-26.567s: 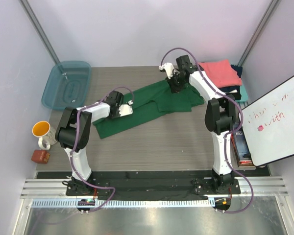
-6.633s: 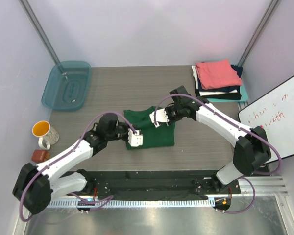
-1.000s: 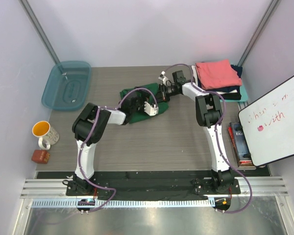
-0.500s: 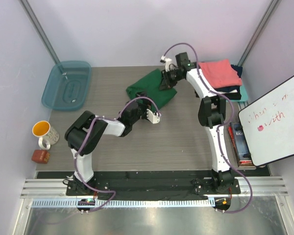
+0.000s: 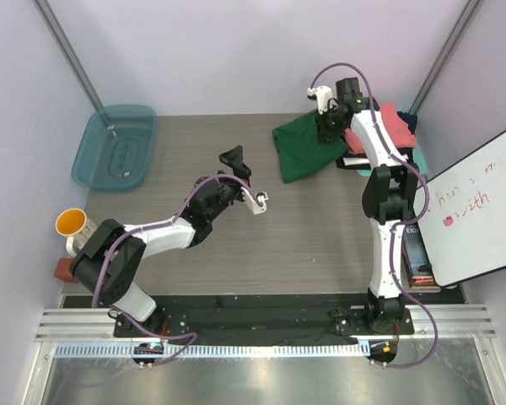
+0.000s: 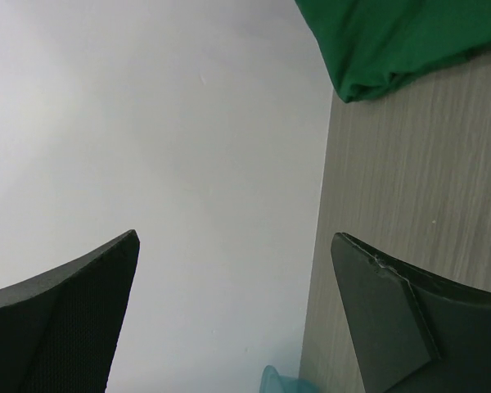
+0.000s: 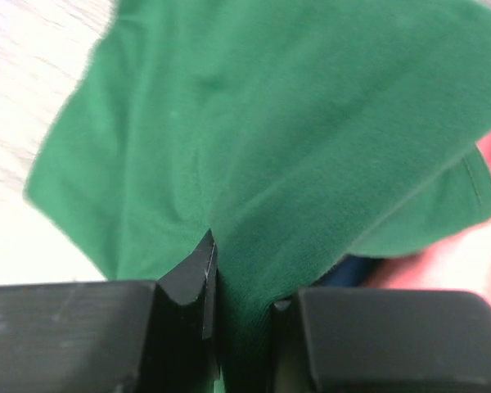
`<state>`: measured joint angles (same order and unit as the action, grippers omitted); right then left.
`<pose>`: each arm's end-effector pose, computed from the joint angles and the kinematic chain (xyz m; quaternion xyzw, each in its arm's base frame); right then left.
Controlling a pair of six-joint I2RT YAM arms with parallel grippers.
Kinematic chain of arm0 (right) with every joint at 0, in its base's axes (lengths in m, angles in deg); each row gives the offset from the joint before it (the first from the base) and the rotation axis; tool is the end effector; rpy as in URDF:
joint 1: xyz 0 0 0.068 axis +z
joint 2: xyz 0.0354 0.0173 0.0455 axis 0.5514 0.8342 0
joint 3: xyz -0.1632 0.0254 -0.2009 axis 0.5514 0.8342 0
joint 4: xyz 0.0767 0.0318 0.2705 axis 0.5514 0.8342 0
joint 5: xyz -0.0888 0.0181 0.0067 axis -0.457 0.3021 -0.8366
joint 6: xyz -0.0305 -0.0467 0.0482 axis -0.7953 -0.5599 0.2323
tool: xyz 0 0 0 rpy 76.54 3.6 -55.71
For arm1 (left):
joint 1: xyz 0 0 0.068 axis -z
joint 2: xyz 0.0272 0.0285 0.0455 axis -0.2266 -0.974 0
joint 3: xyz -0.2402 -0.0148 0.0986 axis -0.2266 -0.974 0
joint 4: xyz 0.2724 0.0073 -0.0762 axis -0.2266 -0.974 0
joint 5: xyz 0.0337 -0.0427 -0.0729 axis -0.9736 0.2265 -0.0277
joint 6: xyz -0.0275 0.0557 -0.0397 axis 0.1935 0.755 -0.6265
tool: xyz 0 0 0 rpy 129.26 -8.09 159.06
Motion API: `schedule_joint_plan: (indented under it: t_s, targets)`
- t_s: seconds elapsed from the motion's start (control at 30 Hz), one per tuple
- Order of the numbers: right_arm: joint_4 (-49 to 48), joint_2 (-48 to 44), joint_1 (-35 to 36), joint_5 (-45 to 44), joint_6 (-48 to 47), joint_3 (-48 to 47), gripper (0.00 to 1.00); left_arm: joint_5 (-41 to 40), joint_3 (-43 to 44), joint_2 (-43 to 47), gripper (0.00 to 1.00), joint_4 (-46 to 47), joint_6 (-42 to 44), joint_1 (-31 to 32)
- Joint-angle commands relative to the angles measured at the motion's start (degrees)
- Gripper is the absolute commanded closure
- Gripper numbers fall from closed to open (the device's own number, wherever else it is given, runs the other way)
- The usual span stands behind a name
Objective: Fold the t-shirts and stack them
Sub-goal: Put the neatly folded tshirt into the corner of the board with the right arm
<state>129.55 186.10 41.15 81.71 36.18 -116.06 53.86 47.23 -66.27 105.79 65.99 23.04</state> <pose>0.5338 0.0901 0.2400 -0.3228 0.8816 0.0840 0.3341 0.3031 -0.2249 0.2023 0.6121 0.3739 0.2357 0.6557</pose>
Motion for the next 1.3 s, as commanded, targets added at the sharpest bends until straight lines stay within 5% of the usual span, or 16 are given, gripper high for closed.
schedule_joint_plan:
  t_s: [0.0, 0.67, 1.27]
  targets:
    - [-5.3, -5.08, -1.26, -6.95, -6.97, -0.86, 0.99, 0.75, -1.63, 2.59, 0.0, 0.72, -0.12, 0.25]
    - [-8.38, -7.01, -1.62, -14.95, -18.32, -9.38, 0.99, 0.57, -0.76, 2.07, 0.0, 0.72, -0.39, 0.16]
    - [-0.57, -7.99, 0.49, -27.17, -19.56, -10.7, 0.99, 3.47, -1.11, 4.0, 0.0, -1.22, -0.56, -0.63]
